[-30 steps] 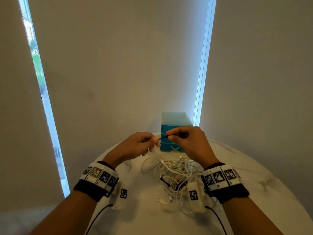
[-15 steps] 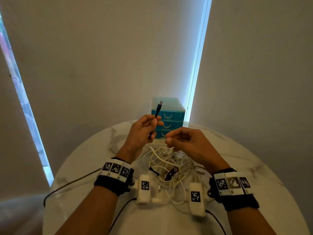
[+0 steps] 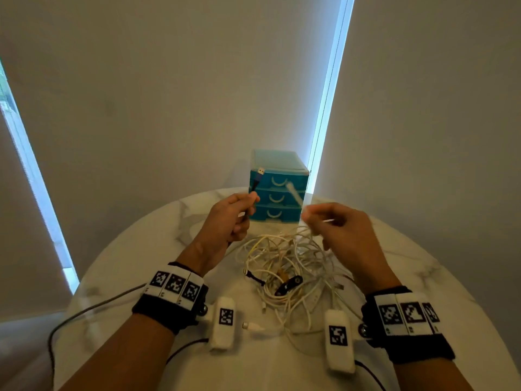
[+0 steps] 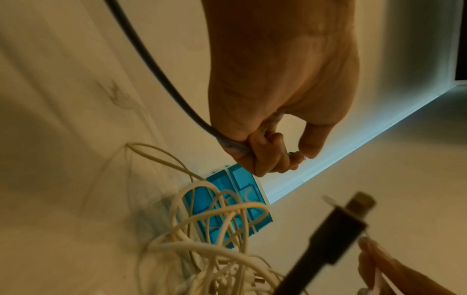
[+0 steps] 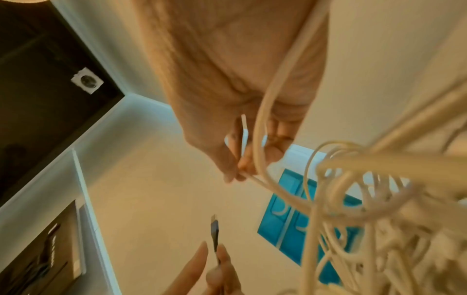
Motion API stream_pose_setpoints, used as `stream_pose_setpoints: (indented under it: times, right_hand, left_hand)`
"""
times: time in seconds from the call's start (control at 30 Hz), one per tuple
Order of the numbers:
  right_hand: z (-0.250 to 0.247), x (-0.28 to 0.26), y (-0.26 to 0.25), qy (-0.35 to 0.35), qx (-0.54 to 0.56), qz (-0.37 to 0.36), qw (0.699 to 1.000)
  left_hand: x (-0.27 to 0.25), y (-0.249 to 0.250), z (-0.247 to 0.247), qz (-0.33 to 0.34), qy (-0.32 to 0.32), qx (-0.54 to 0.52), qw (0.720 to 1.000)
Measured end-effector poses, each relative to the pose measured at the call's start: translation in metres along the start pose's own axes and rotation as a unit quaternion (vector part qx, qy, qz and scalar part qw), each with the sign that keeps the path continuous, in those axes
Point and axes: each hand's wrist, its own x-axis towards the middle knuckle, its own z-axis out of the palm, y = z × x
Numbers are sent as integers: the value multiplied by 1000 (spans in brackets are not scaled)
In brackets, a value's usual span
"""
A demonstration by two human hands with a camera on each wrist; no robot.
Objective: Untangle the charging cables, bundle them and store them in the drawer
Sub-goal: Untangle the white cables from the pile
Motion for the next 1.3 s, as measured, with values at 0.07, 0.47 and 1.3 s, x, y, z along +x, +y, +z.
stream_pose_setpoints:
  times: [0.07, 0.47, 1.3]
  right_hand:
    - [-8, 3, 0, 80, 103, -5, 991]
    - [6, -3, -8, 41, 286, 48, 956]
    - [6, 0, 23, 74, 35, 20, 996]
  left_hand:
    - [-3, -1, 6, 11, -24, 28, 999]
    - [-22, 2, 37, 34, -81, 145, 985]
    - [-24, 8, 31, 26, -59, 208, 976]
